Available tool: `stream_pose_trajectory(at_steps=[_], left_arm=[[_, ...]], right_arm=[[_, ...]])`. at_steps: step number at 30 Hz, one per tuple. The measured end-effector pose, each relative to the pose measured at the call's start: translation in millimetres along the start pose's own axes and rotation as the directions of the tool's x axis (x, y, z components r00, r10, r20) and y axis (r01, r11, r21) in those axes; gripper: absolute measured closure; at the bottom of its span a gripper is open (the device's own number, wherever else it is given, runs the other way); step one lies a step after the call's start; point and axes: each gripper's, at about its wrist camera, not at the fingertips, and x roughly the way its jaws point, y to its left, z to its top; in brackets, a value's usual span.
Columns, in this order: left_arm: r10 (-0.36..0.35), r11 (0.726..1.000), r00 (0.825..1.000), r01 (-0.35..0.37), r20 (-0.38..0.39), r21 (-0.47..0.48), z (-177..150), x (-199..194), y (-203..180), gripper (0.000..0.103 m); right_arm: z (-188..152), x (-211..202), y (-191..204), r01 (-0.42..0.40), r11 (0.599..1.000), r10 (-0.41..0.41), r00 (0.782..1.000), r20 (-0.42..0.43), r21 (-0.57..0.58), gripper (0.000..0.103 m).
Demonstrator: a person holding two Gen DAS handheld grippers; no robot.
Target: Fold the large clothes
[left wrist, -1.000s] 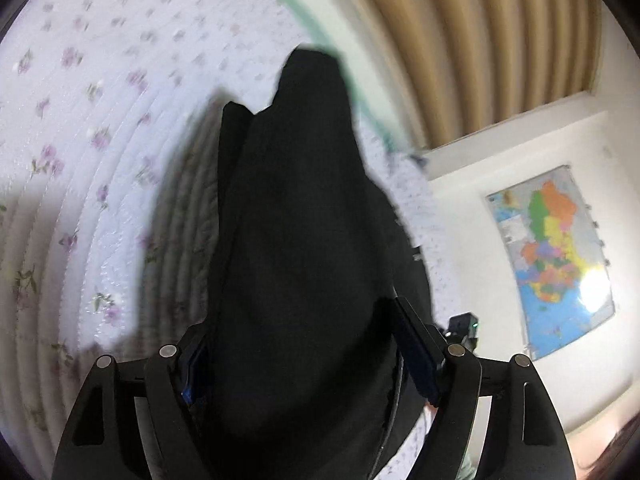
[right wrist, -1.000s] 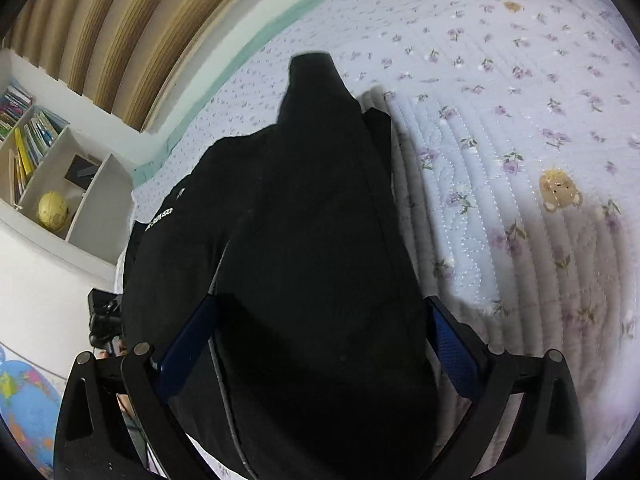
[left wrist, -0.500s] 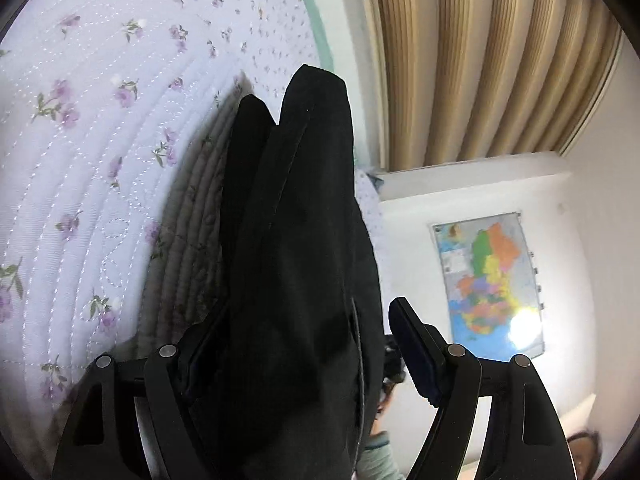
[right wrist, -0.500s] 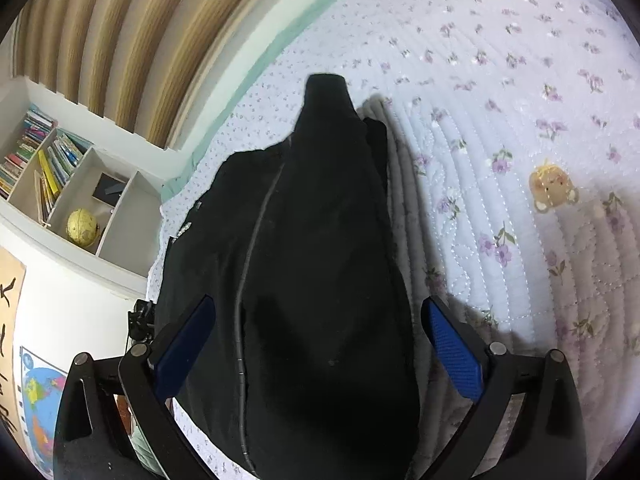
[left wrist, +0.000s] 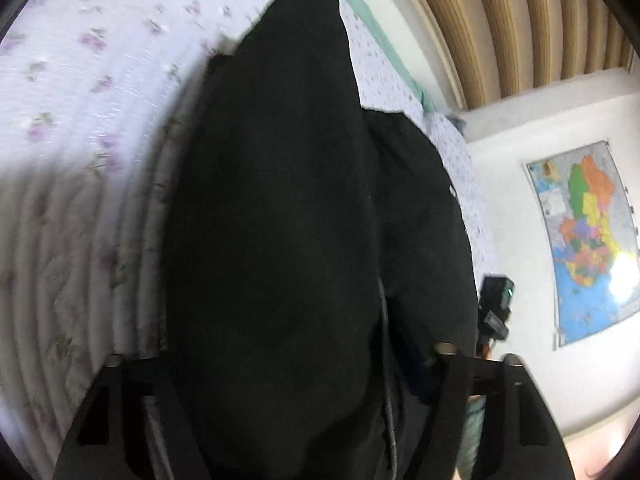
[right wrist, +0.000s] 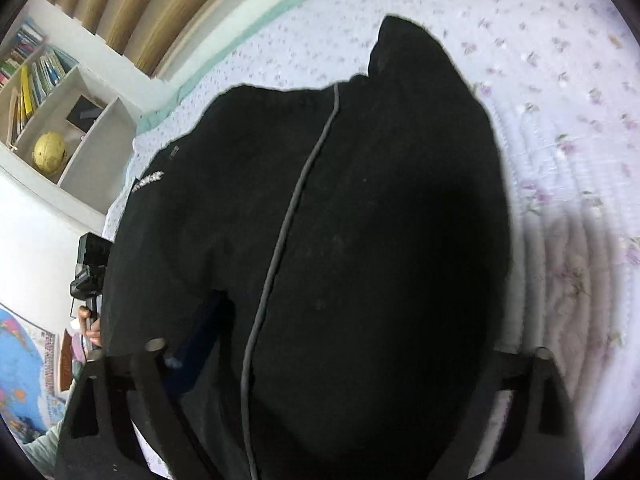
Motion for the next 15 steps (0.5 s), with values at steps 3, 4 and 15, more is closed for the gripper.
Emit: stream_pose_trajectory(at_steps=[3,4,15], left_arm=[[0.04,0.998,0.995,-0.045,0.095,0.05,-11,-19,-19,0.059],[0.058,0.994,0.989,-0.07,0.136,0.089,-18,-28,-35,0.061],[-0.116,0.963,0.956,0.041,0.271,0.268,-100,-140,-178,0.066]], right_arm=[[-10,-18,12,0.014,1.0,-0.013,0.998,0.069,-0.022,0.041],[-11,-24,18,0.029,0.999,-0.026,0.996,0.086,-0.034,0.043],[-53,-121,119,0.021,0.99,0.008,0.979,0.203,-0.142,0.062]])
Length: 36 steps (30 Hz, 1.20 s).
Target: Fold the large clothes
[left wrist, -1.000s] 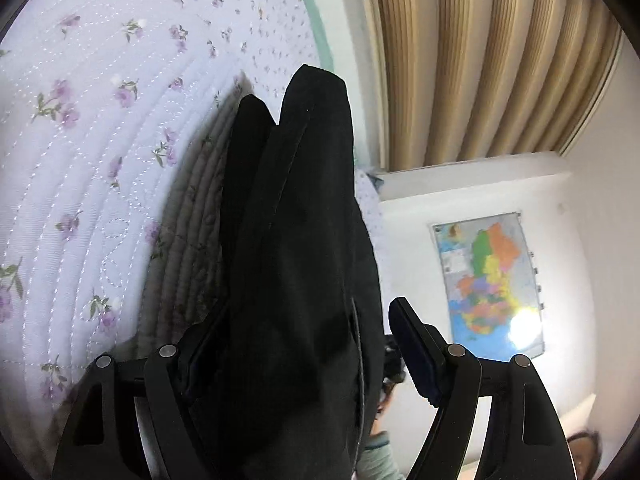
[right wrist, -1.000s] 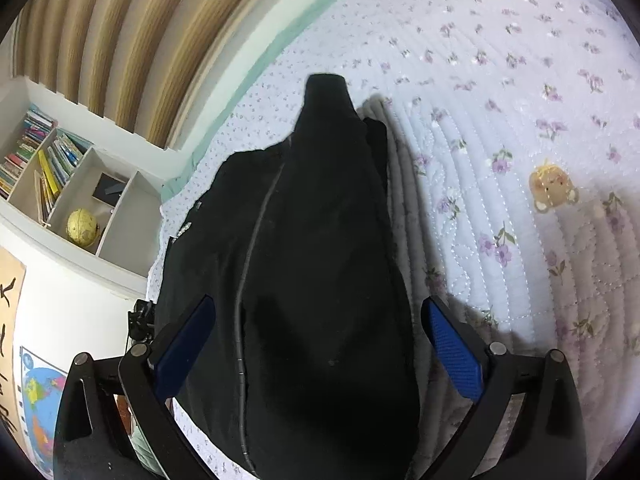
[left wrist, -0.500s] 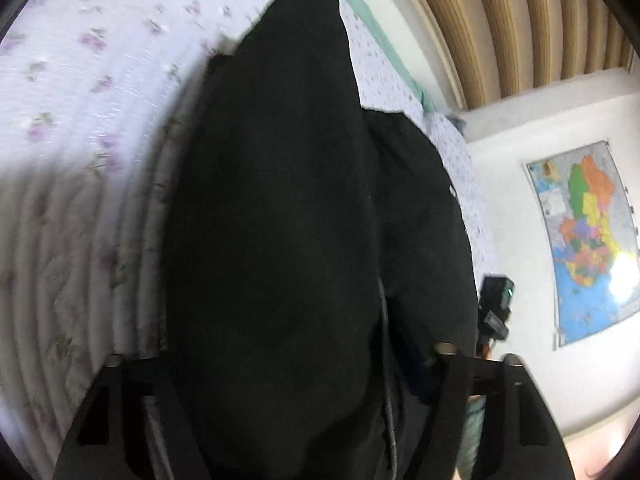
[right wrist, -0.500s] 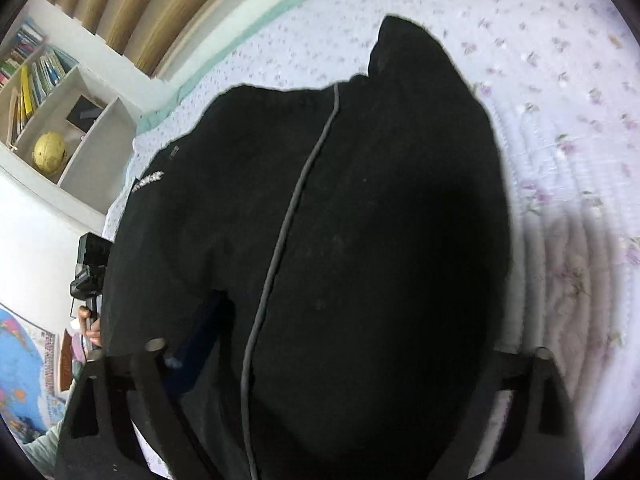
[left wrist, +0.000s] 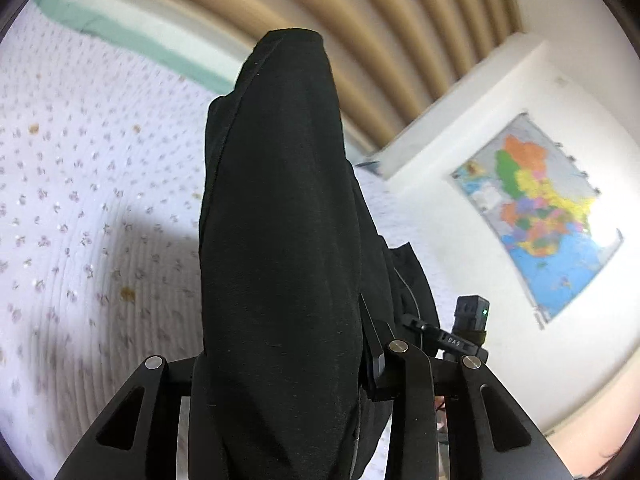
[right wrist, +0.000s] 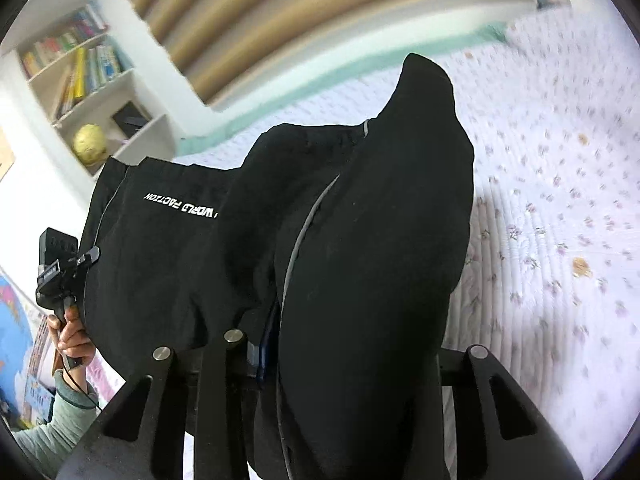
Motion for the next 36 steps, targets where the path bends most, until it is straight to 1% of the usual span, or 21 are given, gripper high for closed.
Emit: stream_pose_trajectory(at_steps=[4,8,11,13,16,17,18,19,20,21,22,24,25,27,29,30,31,32,34,35,36], left_arm=[[-0.027,1.0,0.999,0.027,0.02,0.014,-25,-56,-26,0.066],[0.011,0.998,1.0,-0.013,-0.026,-0.062,-59,-77,-25,0.065],[0.024,0.989,0.997,-0.035,-0.075,-0.145,-87,-70,2,0.065],[0.037,0.974,0.993,-0.06,-0.111,-0.218,-112,-59,31,0.065],[0.101,0.947,0.982,-0.145,-0.161,-0.286,-152,-48,76,0.064],[0.119,0.94,0.98,-0.162,-0.158,-0.299,-160,-50,88,0.061],[0.103,0.931,0.983,-0.15,-0.155,-0.332,-169,-51,106,0.057],[0.056,0.913,0.987,-0.11,-0.148,-0.394,-179,-52,128,0.053],[0.022,0.89,0.99,-0.083,-0.14,-0.448,-189,-53,147,0.047],[-0.001,0.875,0.991,-0.063,-0.131,-0.48,-197,-53,161,0.045],[-0.052,0.859,0.993,-0.008,-0.103,-0.512,-206,-54,174,0.045],[-0.088,0.85,0.994,0.039,-0.068,-0.526,-211,-60,181,0.045],[-0.078,0.852,0.995,0.031,-0.067,-0.523,-211,-66,180,0.045],[-0.013,0.876,0.997,-0.025,-0.077,-0.482,-210,-82,175,0.045],[0.073,0.897,0.994,-0.102,-0.084,-0.43,-206,-99,165,0.045],[0.167,0.91,0.982,-0.19,-0.093,-0.368,-202,-113,152,0.045],[0.246,0.912,0.964,-0.264,-0.096,-0.313,-198,-120,138,0.045],[0.342,0.904,0.935,-0.354,-0.092,-0.241,-193,-127,119,0.045],[0.492,0.86,0.868,-0.496,-0.065,-0.121,-185,-137,87,0.045],[0.549,0.832,0.835,-0.55,-0.042,-0.066,-181,-141,70,0.045],[0.591,0.806,0.807,-0.591,-0.013,-0.012,-178,-143,49,0.045]], right_arm=[[-15,-55,38,0.024,0.999,-0.024,1.0,0.009,-0.042,0.062],[-33,-88,67,0.093,0.993,-0.096,0.994,-0.047,-0.071,0.062],[-51,-88,66,0.135,0.988,-0.142,0.984,-0.109,-0.071,0.062],[-66,-76,56,0.148,0.988,-0.151,0.976,-0.159,-0.032,0.062],[-91,-46,31,0.194,0.981,-0.184,0.952,-0.246,0.014,0.062],[-100,-37,23,0.233,0.973,-0.222,0.94,-0.259,0.01,0.061],[-105,-31,15,0.258,0.966,-0.245,0.932,-0.266,0.015,0.056],[-111,-28,1,0.256,0.965,-0.232,0.933,-0.276,0.054,0.053],[-115,-27,-10,0.231,0.967,-0.193,0.941,-0.278,0.109,0.043],[-120,-28,-26,0.206,0.96,-0.149,0.949,-0.276,0.191,0.037],[-125,-27,-40,0.19,0.946,-0.114,0.954,-0.279,0.263,0.034],[-134,-27,-56,0.164,0.922,-0.066,0.959,-0.276,0.351,0.024],[-140,-29,-64,0.144,0.91,-0.039,0.963,-0.265,0.39,0.023],[-146,-37,-70,0.129,0.9,-0.023,0.968,-0.25,0.417,0.023],[-148,-52,-68,0.152,0.901,-0.056,0.97,-0.238,0.406,0.023],[-145,-61,-64,0.178,0.904,-0.088,0.967,-0.238,0.389,0.022],[-142,-67,-61,0.219,0.905,-0.134,0.96,-0.245,0.365,0.022],[-138,-75,-51,0.285,0.9,-0.205,0.945,-0.254,0.331,0.022],[-126,-91,-21,0.443,0.867,-0.392,0.889,-0.238,0.227,0.021],[-120,-100,-3,0.489,0.855,-0.454,0.867,-0.205,0.176,0.021],[-119,-111,3,0.506,0.85,-0.481,0.858,-0.178,0.146,0.021]])
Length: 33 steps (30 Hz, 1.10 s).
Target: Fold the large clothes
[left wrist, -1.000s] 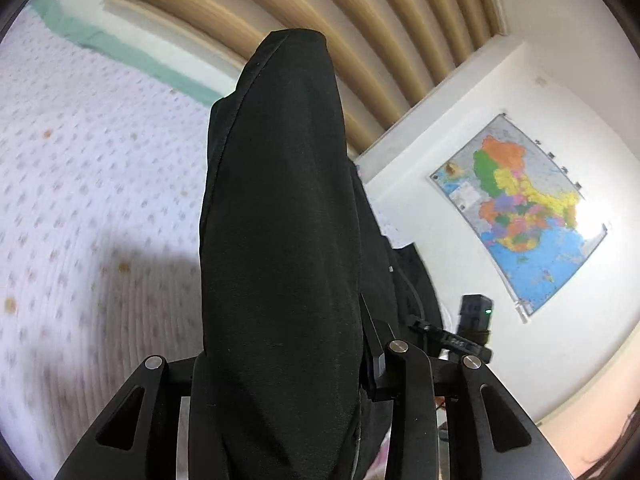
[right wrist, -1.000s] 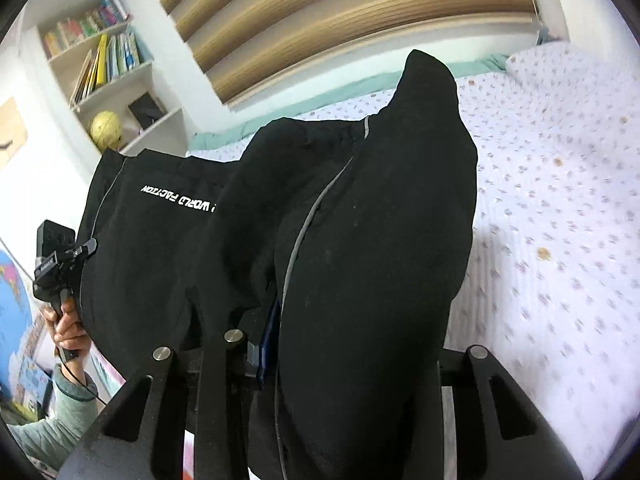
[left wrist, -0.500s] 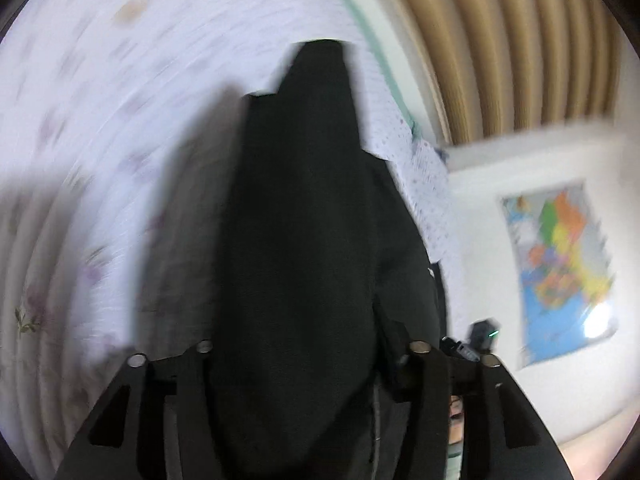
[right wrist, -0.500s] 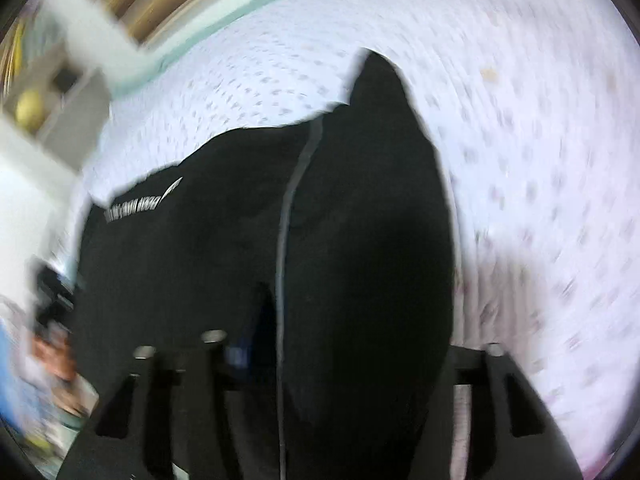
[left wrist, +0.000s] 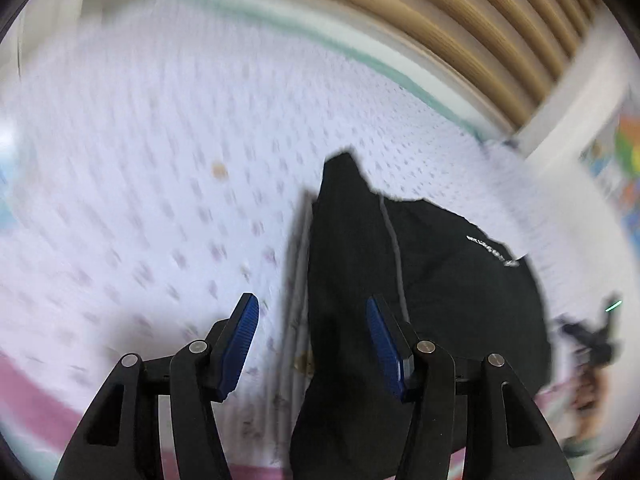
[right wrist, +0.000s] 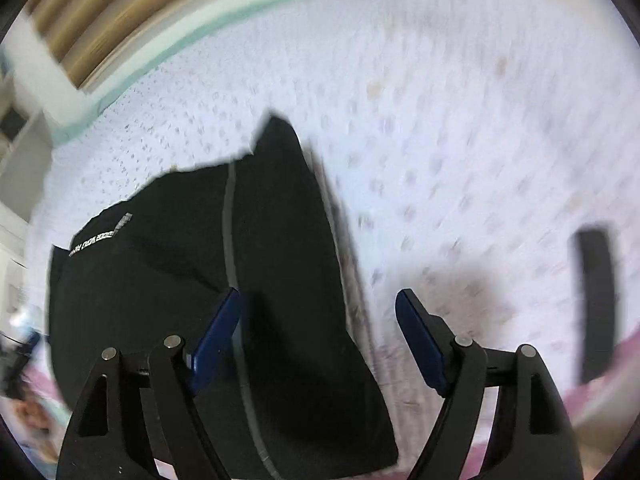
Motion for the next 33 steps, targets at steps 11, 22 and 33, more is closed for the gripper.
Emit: stream_pose_trajectory(at_steps=[11,22,33], left_arm=[[0.187,0.932,0.913,-0.282,0.363,0.23,21,-124,-162,0.032],[0.203,0.874,0.862,-0.373,0.465,0.31,-17,-124,-242,0.024],[0.241,0.892,0.897,-0.355,0.37,0.28,-28,-75,-219,0.024]], right_arm=[[-11,-141,147,-0.062,0.977,0.129,0.933,0.336,-0.204,0.012],[-46,-173,204,0.058,0.964,0.064,0.898,0.436,-0.26,0.007],[-59,-106,224,0.05,0.935,0.061,0.953,0.298,-0.351,0.007]])
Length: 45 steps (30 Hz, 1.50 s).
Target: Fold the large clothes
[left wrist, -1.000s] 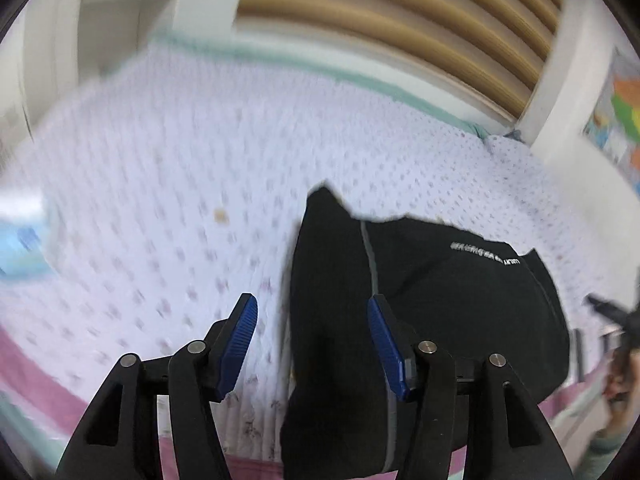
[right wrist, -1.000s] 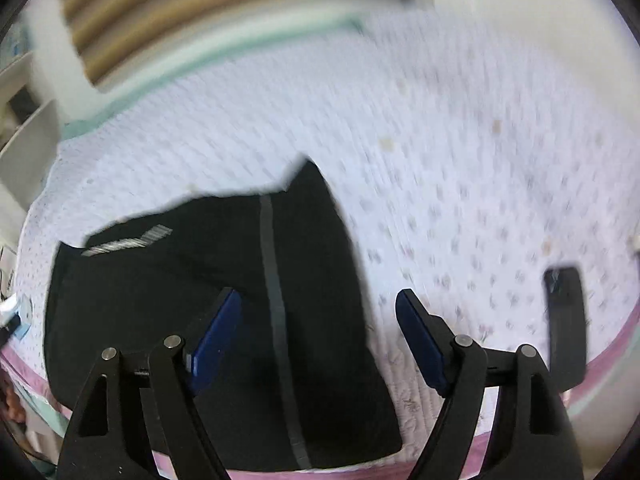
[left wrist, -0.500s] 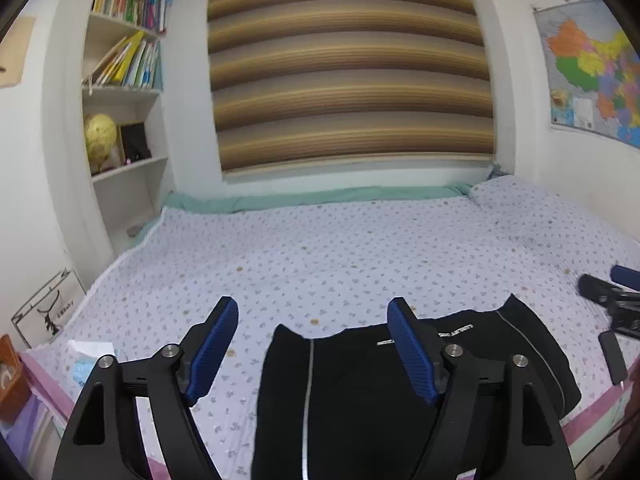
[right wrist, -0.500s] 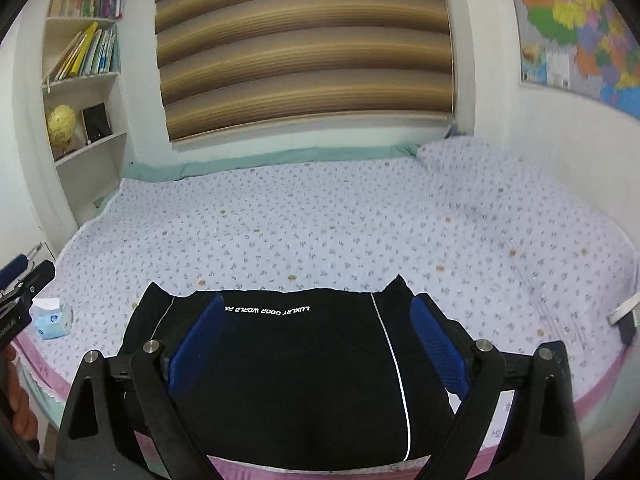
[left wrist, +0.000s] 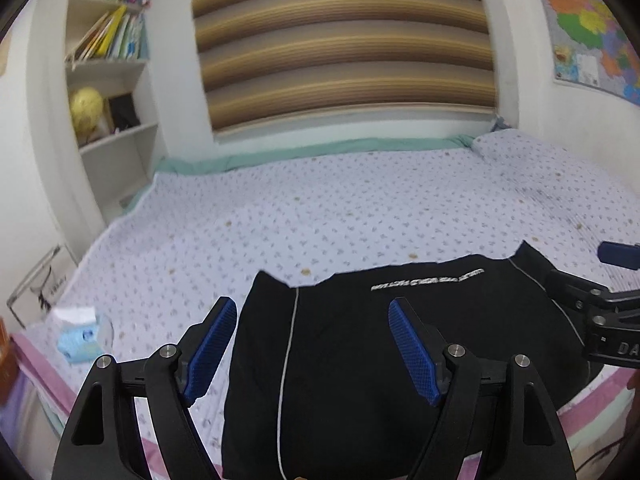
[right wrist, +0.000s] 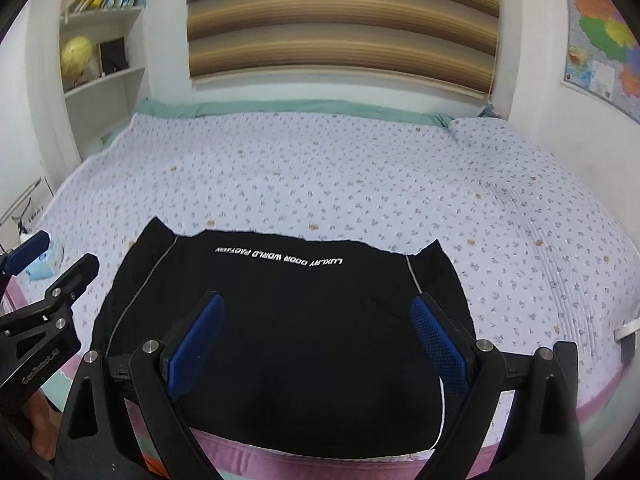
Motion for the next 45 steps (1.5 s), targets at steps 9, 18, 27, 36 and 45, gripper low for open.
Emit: stream_pose_trajectory(at_steps=[9,18,27,36,45], left_arm=[[0.059,0.998,0.998,-0.059,-0.007,0.01,-8,8,4,0.024],[0.002,1.0,0.999,-0.003,-0.041,-0.02,-12,14,6,0.024],[0.003,1.0,0.999,-0.004,-0.043,-0.018,-14,13,2,0.024],[0.011,1.0,0.999,-0.011,-0.038,-0.008,-15,9,-2,0.024],[0.006,1.0,0.999,-0.006,-0.044,0.008,-15,10,-5,0.024]], right_arm=[[-7,16,10,0.005,1.0,-0.006,0.999,-0.04,-0.028,0.007],[-10,16,20,-0.007,0.999,0.005,0.999,-0.039,-0.051,0.007],[-14,17,25,-0.002,0.998,-0.001,0.999,-0.049,-0.062,0.007],[-16,16,24,-0.008,0.998,0.005,0.999,-0.052,-0.064,0.007],[-17,17,21,-0.016,0.998,0.012,0.998,-0.062,-0.059,0.007]])
